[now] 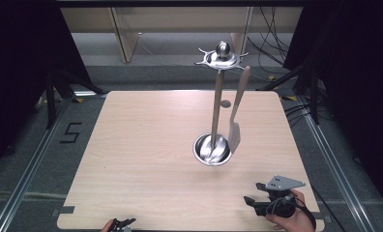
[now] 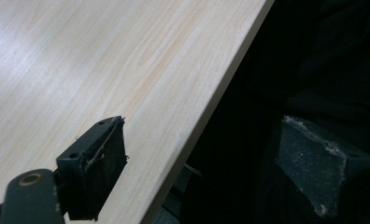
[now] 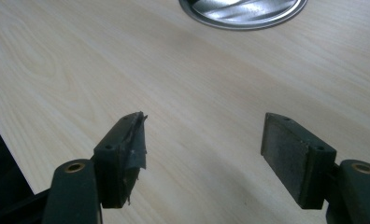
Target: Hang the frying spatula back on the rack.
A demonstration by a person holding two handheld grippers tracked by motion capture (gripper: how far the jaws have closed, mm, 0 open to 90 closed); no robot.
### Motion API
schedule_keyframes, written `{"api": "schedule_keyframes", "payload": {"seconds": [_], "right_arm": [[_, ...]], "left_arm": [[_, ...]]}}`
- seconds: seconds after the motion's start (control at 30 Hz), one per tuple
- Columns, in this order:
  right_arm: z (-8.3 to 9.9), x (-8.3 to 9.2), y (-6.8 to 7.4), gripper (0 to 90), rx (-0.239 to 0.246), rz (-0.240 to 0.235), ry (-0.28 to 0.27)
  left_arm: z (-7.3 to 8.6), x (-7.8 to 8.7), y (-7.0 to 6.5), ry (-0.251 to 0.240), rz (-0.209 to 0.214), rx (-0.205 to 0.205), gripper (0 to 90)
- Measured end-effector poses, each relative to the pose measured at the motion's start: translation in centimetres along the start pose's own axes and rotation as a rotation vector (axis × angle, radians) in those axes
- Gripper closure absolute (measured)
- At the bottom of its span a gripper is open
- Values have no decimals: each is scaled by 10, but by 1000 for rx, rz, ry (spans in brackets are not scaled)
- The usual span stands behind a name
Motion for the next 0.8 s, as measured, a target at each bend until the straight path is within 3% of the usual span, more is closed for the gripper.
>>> {"api": "schedule_keyframes", "payload": {"seconds": [0.13,0.17,0.23,0.37,0.53,0.57,0.6,0.63,0.8], "right_arm": [[2,-1,2,316,4,-6,17],[3,-1,1,316,35,17,6],[3,-2,1,315,63,1,8],[7,-1,5,314,36,11,16],[10,-1,6,313,60,24,17],[12,-1,10,313,29,6,29],[12,-1,10,313,29,6,29],[11,-3,7,313,75,11,18],[12,-2,7,312,67,19,21]], "left_arm": [[1,0,0,2,6,13,149],[1,0,1,7,2,2,150],[1,0,1,6,1,4,149],[1,0,0,5,1,4,149],[1,-1,0,4,3,7,149],[1,-1,0,3,2,4,149],[1,-1,0,3,2,4,149],[1,-1,0,4,3,2,149],[1,-1,0,5,2,2,149]]}}
Point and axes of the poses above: each handheld gripper's, and its own axes: x roughly backward along the jaws, z roughly out of its underside, y roughly to its left, the point moved 1 cm from there along -x, roughly forward along the jaws, and after that the axes turned 13 degrees about y, right-handed, at the moved point
